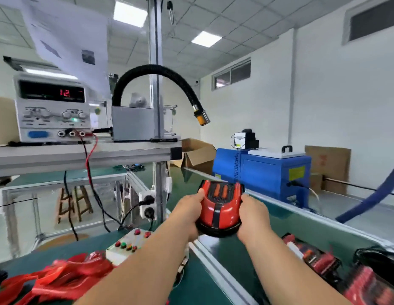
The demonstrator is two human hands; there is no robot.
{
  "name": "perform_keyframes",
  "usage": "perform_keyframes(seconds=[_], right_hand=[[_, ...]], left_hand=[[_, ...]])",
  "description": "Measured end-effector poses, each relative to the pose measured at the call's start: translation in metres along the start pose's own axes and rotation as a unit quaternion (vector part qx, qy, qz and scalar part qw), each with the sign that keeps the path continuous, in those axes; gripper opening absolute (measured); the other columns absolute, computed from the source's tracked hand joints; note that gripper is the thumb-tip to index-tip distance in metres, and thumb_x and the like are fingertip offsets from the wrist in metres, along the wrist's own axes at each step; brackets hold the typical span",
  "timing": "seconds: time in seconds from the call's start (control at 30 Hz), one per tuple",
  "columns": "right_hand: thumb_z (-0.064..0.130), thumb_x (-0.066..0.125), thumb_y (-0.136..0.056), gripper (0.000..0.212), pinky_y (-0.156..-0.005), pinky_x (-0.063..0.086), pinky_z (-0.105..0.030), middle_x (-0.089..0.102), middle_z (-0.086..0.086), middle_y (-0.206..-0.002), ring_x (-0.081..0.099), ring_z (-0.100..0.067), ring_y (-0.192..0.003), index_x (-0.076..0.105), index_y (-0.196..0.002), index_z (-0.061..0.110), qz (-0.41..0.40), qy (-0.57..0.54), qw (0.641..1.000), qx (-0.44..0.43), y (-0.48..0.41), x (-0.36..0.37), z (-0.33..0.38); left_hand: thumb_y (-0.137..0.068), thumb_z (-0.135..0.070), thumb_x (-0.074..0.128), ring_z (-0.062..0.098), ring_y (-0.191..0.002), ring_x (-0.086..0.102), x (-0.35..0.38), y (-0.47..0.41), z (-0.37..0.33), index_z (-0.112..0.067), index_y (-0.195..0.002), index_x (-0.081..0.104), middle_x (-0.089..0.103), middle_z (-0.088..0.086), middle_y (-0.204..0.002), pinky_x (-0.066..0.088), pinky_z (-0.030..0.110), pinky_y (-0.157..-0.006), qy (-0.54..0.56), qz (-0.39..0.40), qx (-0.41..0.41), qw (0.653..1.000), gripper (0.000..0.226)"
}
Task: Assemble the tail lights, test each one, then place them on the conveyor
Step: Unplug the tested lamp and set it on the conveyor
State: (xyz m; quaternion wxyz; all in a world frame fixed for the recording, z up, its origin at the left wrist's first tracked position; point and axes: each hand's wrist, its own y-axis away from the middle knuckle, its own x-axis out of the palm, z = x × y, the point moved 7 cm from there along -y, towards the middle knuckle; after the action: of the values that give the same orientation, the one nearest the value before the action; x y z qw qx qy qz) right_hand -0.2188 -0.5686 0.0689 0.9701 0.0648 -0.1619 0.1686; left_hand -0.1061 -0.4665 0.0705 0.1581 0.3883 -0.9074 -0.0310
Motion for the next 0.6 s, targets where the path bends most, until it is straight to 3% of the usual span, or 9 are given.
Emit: perform_keyframes(seconds=[0.13, 0.27, 0.37, 0.5, 0.6], right_hand=[[0.010, 0.040, -0.099, 0.030, -0.056, 0.042, -0.025, 0.057, -0.009, -0.079, 0.049, -0.022, -0.068, 0.050, -0.071, 0.012, -0.016, 0.005, 1.000, -0.007, -0.039, 0.010, 0.031], [0.008, 0.042, -0.098, 0.023, -0.038, 0.037, -0.024, 0.051, -0.005, -0.071, 0.046, -0.017, -0.057, 0.050, -0.076, 0.011, -0.014, 0.004, 1.000, -0.007, -0.063, 0.021, 0.049], [0.007, 0.040, -0.097, 0.026, -0.046, 0.036, -0.028, 0.052, -0.006, -0.072, 0.047, -0.018, -0.059, 0.049, -0.072, 0.011, -0.004, 0.008, 1.000, -0.010, -0.078, 0.031, 0.055], [0.006, 0.041, -0.094, 0.019, -0.048, 0.036, -0.029, 0.059, -0.008, -0.078, 0.051, -0.022, -0.063, 0.057, -0.083, 0.008, -0.014, 0.002, 1.000, 0.015, -0.080, 0.032, 0.049], [0.011, 0.043, -0.095, 0.014, -0.047, 0.034, -0.027, 0.059, -0.006, -0.079, 0.051, -0.020, -0.060, 0.056, -0.090, 0.012, -0.023, 0.007, 1.000, 0.018, -0.069, 0.024, 0.041]], left_hand=[[-0.099, -0.039, 0.050, 0.033, -0.097, 0.069, 0.026, -0.035, -0.028, -0.010, -0.118, 0.066, 0.072, 0.018, -0.105, 0.054, 0.052, -0.089, -0.013, -0.003, 0.007, 1.000, 0.038], [-0.099, -0.039, 0.049, 0.029, -0.087, 0.071, 0.039, -0.060, -0.048, -0.013, -0.115, 0.067, 0.074, 0.014, -0.099, 0.057, 0.045, -0.077, -0.015, 0.008, 0.001, 1.000, 0.036], [-0.100, -0.039, 0.048, 0.026, -0.077, 0.071, 0.042, -0.072, -0.055, -0.015, -0.116, 0.067, 0.074, 0.012, -0.095, 0.058, 0.041, -0.070, -0.004, 0.010, -0.002, 1.000, 0.035], [-0.099, -0.040, 0.049, 0.031, -0.091, 0.071, 0.039, -0.077, -0.052, -0.015, -0.114, 0.067, 0.074, 0.014, -0.097, 0.054, 0.051, -0.090, -0.009, 0.016, -0.011, 1.000, 0.035], [-0.098, -0.041, 0.051, 0.031, -0.086, 0.072, 0.037, -0.072, -0.042, -0.012, -0.108, 0.068, 0.075, 0.015, -0.093, 0.056, 0.048, -0.086, -0.018, 0.029, -0.011, 0.999, 0.035]])
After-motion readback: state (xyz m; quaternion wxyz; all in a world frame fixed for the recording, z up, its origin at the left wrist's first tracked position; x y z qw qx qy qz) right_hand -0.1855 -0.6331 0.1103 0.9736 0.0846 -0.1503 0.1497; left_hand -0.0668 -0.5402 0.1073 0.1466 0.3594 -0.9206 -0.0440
